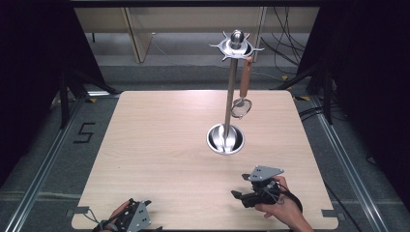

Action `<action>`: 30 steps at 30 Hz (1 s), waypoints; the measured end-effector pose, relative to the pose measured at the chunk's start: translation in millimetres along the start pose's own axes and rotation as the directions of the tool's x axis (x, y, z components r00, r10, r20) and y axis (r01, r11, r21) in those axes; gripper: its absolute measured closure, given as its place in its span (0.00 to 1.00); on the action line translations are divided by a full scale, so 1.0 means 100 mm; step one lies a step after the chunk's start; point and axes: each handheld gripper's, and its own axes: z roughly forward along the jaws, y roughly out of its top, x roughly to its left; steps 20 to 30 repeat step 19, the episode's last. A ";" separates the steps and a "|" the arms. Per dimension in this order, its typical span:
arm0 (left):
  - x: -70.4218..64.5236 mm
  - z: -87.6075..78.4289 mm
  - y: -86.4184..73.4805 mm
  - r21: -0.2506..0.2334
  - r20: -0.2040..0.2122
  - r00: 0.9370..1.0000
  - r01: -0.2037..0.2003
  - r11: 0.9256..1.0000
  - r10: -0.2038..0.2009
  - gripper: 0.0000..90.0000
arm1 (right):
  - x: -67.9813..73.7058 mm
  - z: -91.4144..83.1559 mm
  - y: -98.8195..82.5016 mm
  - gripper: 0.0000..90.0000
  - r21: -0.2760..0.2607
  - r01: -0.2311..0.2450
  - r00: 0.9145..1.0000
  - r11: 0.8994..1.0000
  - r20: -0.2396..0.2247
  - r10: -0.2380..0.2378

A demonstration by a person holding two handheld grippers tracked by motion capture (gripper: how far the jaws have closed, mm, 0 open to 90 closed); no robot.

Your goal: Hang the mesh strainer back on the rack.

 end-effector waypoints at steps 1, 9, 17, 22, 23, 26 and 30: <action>0.00 0.00 0.00 0.000 0.001 1.000 0.001 1.000 -0.001 0.18 | 0.00 0.00 -0.01 0.32 -0.005 0.006 1.000 1.000 0.000 -0.006; 0.00 0.00 0.00 0.000 0.001 1.000 0.001 1.000 -0.001 0.18 | 0.01 0.01 -0.02 0.32 -0.002 0.015 1.000 1.000 -0.019 -0.015; 0.00 0.00 0.00 0.001 0.000 1.000 0.000 1.000 0.000 0.18 | -0.02 -0.03 -0.02 0.32 -0.019 -0.006 1.000 1.000 0.010 0.007; 0.00 0.00 0.00 0.001 0.000 1.000 -0.001 1.000 0.001 0.18 | -0.02 -0.03 -0.02 0.32 -0.020 -0.007 1.000 1.000 0.010 0.008; 0.00 0.00 0.00 0.001 0.000 1.000 -0.001 1.000 0.001 0.18 | -0.02 -0.03 -0.02 0.32 -0.020 -0.007 1.000 1.000 0.010 0.008; 0.00 0.00 0.00 0.001 0.000 1.000 -0.001 1.000 0.001 0.18 | -0.02 -0.03 -0.02 0.32 -0.020 -0.007 1.000 1.000 0.010 0.008; 0.00 0.00 0.00 0.001 0.000 1.000 -0.001 1.000 0.001 0.18 | -0.02 -0.03 -0.02 0.32 -0.020 -0.007 1.000 1.000 0.010 0.008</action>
